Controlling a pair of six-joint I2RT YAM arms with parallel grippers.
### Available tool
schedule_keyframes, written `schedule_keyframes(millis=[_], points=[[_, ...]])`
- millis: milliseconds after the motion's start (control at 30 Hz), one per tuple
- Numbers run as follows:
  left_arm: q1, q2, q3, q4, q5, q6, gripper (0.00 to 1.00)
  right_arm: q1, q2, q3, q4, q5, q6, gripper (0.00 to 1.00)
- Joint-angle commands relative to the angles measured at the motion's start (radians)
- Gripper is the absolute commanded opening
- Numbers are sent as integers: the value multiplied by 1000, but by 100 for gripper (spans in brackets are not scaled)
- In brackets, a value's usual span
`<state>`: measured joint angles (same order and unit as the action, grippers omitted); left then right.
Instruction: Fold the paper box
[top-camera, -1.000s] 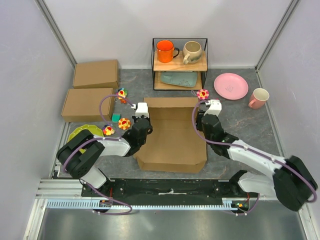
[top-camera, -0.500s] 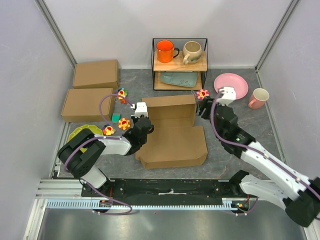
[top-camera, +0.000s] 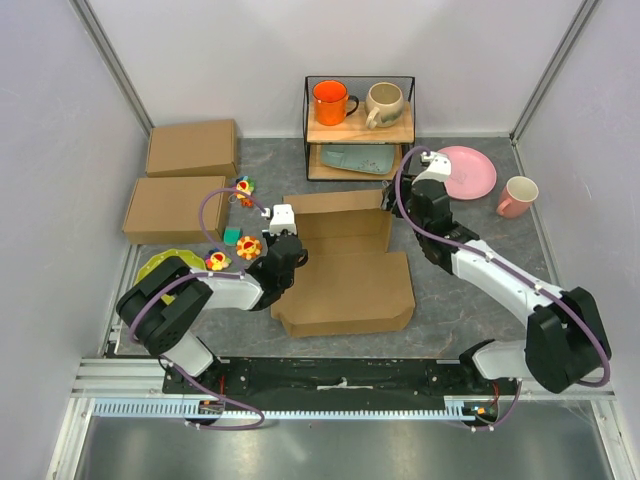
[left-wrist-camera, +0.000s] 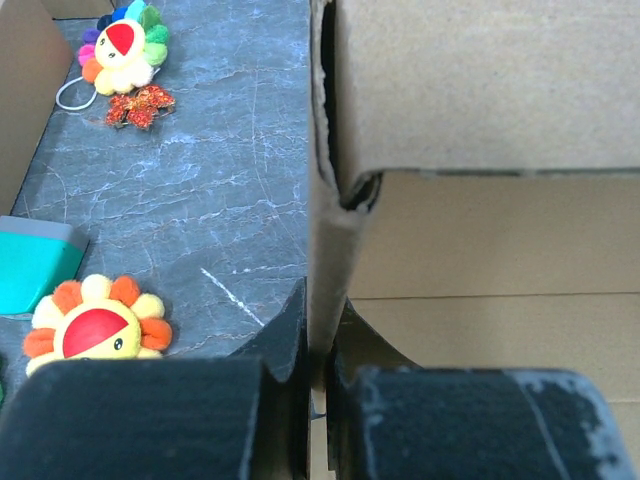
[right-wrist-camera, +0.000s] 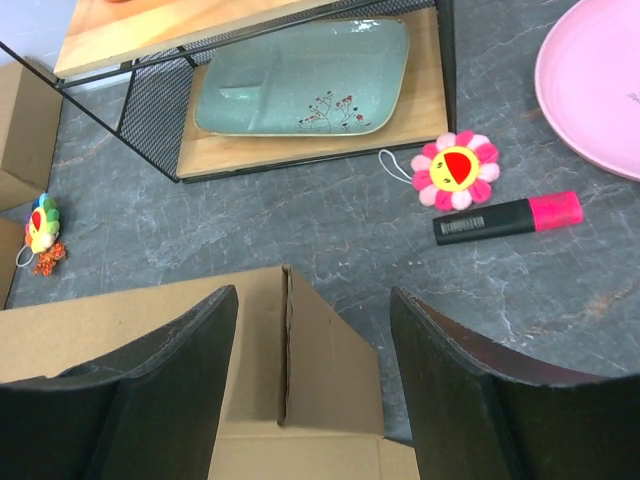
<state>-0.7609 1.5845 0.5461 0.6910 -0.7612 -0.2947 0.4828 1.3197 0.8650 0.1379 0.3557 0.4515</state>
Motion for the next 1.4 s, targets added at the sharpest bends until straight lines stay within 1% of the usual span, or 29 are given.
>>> schedule_keyframes(millis=[0, 167, 267, 300, 367, 400, 467, 500, 567, 600, 633, 667, 733, 833, 867, 933, 967, 1000, 1033, 1067, 1200, 1300, 1333, 1367], points=[[-3, 14, 8, 31, -32, -12, 2, -13, 50, 35, 83, -90, 38, 69], [-3, -17, -6, 27, 6, -1, 2, -15, 30, -82, 132, -106, 55, 68], [-2, -46, -2, -2, 48, 2, 8, -13, 29, -124, 141, -101, 55, 65], [-2, -53, -3, -17, 77, 6, 13, -16, 29, -132, 143, -100, 56, 65], [-2, -90, -5, -40, 103, 9, 19, -16, 30, -147, 144, -98, 53, 64], [-2, -110, -12, -53, 134, 12, 26, -16, 29, -152, 143, -96, 55, 63], [-2, -168, -18, -87, 167, 22, 32, -18, 30, -167, 147, -95, 56, 64], [-2, -185, -20, -103, 199, 25, 41, -18, 35, -169, 147, -93, 59, 64], [-2, -237, -12, -163, 241, 51, 48, -19, 42, -169, 141, -96, 59, 63], [-3, -251, 17, -209, 275, 55, 51, -19, 45, -169, 141, -95, 61, 64], [-2, -267, 34, -282, 293, 60, 51, -19, 47, -169, 140, -95, 62, 64], [-2, -291, 63, -321, 330, 80, 52, -19, 46, -167, 137, -92, 61, 64], [-2, -325, 87, -423, 353, 88, 53, -19, 44, -164, 132, -90, 59, 64], [-2, -405, 107, -504, 404, 111, 55, -19, 41, -164, 126, -84, 58, 64], [-2, -453, 115, -546, 439, 118, 56, -19, 41, -162, 124, -83, 56, 64], [-2, -506, 121, -587, 479, 118, 57, -19, 41, -164, 121, -83, 56, 64], [-2, -530, 123, -603, 525, 123, 58, -19, 42, -165, 121, -81, 56, 64], [-2, -579, 121, -605, 542, 126, 59, -19, 42, -166, 123, -84, 58, 64], [0, -596, 120, -607, 557, 124, 60, -19, 45, -164, 121, -86, 58, 64], [0, -613, 124, -610, 607, 126, 61, -19, 47, -164, 121, -87, 61, 64], [0, -656, 134, -622, 730, 131, 62, -20, 47, -166, 117, -87, 56, 64], [3, -687, 114, -582, 731, 92, 62, -19, 44, -169, 114, -87, 55, 64], [5, -707, 103, -567, 717, 56, 62, -19, 46, -170, 114, -87, 55, 64], [5, -713, 83, -555, 671, 30, 62, -19, 42, -172, 112, -89, 56, 64]])
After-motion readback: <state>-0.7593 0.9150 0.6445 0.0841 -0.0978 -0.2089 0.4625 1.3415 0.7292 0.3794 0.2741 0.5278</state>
